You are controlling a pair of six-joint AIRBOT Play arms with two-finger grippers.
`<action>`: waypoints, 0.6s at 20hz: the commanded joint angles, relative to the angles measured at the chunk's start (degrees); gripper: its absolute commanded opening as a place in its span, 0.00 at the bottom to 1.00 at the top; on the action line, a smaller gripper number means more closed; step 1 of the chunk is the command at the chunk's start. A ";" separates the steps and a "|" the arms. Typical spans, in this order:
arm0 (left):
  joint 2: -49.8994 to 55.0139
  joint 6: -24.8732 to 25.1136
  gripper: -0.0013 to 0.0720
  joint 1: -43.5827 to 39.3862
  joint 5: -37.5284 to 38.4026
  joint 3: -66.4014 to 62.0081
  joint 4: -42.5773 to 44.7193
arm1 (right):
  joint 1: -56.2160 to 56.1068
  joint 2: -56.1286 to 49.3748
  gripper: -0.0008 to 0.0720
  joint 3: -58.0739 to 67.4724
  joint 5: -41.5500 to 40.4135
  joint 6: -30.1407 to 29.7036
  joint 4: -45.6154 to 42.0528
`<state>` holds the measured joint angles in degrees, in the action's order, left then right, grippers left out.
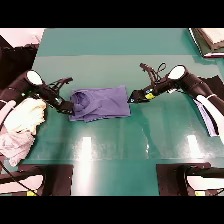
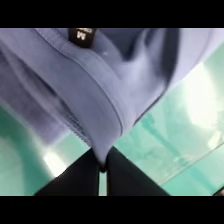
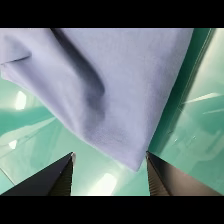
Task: Fold the shirts.
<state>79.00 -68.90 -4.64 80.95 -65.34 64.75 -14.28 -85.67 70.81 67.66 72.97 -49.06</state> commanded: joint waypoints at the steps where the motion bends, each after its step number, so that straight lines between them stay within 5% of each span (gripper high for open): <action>1: -3.50 0.39 0.05 0.50 5.92 -4.35 5.86 | 0.04 0.04 0.71 -0.02 0.44 0.72 -0.02; 6: -4.66 0.31 0.06 0.50 10.01 -4.66 11.93 | 0.13 0.04 0.71 -0.02 0.46 1.16 -0.15; 7: -4.66 0.09 0.34 0.50 9.99 -4.63 12.68 | 0.11 0.04 0.71 -0.02 0.42 1.16 -0.13; 8: -4.66 -1.38 0.87 0.50 9.94 -4.66 12.74 | 0.13 0.04 0.71 -0.02 0.42 1.16 -0.07; 9: -4.66 -3.08 1.00 0.50 9.44 -4.66 12.72 | 0.11 0.04 0.72 -0.02 0.48 1.16 -0.07; 10: -4.66 -3.32 1.00 0.50 8.55 -4.66 12.61 | 0.11 0.04 0.78 -0.02 0.48 1.16 -0.07; 11: -4.66 -3.32 1.00 0.50 7.74 -4.66 12.59 | 0.13 0.04 0.95 -0.02 0.42 1.25 -0.09; 12: -4.66 -3.34 1.00 0.50 7.06 -4.66 12.35 | 0.17 0.02 0.97 -0.04 -0.26 1.86 -0.17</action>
<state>74.46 -70.87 -4.19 89.38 -69.87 76.23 -14.15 -85.67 70.78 68.10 74.19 -49.17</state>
